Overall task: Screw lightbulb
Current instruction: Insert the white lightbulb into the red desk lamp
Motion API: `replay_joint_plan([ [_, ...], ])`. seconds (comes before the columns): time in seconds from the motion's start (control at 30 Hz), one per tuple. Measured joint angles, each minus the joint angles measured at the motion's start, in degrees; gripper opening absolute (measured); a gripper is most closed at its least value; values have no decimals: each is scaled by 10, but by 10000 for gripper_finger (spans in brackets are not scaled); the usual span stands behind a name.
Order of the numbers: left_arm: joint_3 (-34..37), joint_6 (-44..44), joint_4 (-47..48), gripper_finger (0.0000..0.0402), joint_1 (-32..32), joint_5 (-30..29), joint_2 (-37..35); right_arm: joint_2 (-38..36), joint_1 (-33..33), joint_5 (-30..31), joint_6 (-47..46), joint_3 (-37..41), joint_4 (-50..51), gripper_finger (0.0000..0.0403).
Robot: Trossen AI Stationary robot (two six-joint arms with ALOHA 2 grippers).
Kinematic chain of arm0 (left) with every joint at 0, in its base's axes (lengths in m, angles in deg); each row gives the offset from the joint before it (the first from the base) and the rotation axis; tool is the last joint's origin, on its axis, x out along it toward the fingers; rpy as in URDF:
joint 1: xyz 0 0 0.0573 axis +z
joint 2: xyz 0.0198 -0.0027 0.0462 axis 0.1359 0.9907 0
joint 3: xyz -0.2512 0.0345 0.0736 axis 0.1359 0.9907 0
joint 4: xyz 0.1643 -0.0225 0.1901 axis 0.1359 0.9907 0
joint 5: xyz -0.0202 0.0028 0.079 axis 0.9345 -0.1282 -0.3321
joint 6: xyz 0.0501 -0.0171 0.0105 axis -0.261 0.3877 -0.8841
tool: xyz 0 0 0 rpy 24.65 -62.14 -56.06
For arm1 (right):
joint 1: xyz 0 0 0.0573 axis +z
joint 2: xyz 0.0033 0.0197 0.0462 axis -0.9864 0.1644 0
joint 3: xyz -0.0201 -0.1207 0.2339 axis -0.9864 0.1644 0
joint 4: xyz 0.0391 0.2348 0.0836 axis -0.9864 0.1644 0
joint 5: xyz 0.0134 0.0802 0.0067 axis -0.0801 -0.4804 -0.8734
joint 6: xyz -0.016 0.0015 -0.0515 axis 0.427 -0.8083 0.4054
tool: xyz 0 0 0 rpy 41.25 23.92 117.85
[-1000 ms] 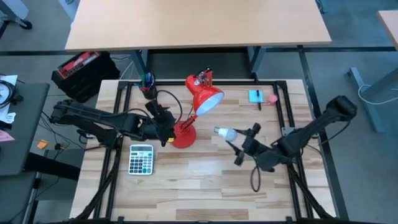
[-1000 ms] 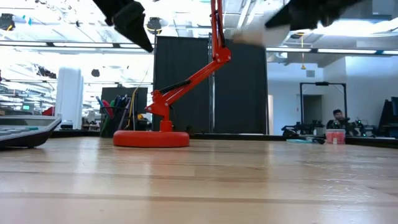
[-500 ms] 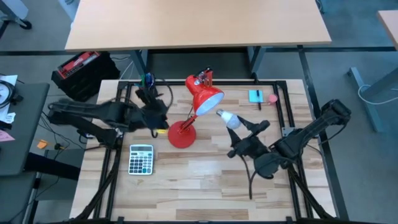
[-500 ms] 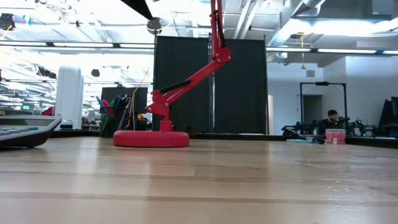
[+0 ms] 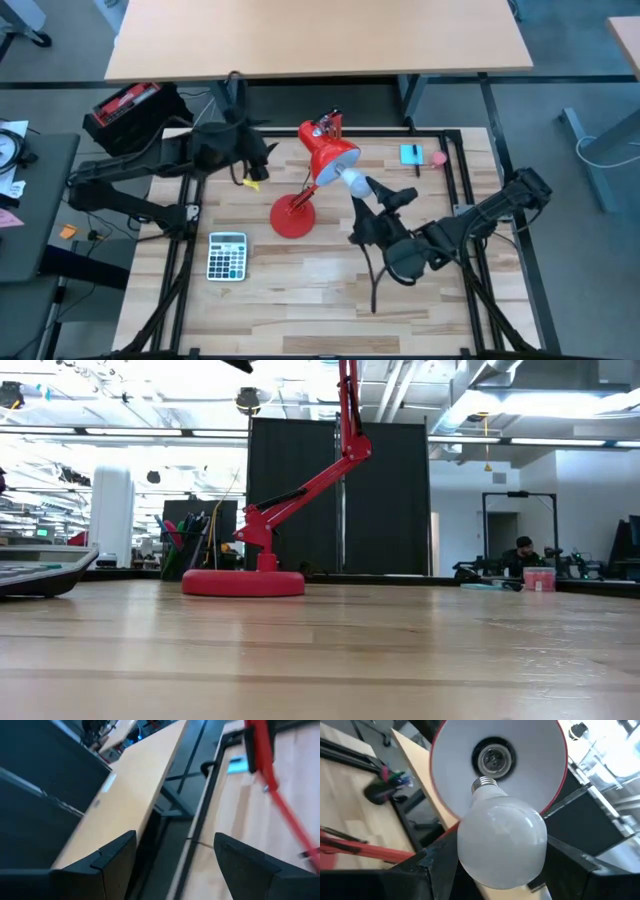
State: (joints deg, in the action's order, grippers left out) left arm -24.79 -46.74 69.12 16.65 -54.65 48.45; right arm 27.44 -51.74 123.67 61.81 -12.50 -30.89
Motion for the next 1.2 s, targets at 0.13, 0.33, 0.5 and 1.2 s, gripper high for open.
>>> replay_joint_plan([
  [0.13,0,-76,-31,260,22,4,30,14,-25,1,59,-29,0,254],
  [0.33,0,-76,-59,260,31,14,56,13,-49,1,88,-34,-1,254],
  [0.5,0,-70,-96,260,28,54,58,13,-58,0,93,-34,-39,254],
  [1.2,1,-70,-157,260,-3,86,58,12,-73,-48,153,-34,-109,254],
])
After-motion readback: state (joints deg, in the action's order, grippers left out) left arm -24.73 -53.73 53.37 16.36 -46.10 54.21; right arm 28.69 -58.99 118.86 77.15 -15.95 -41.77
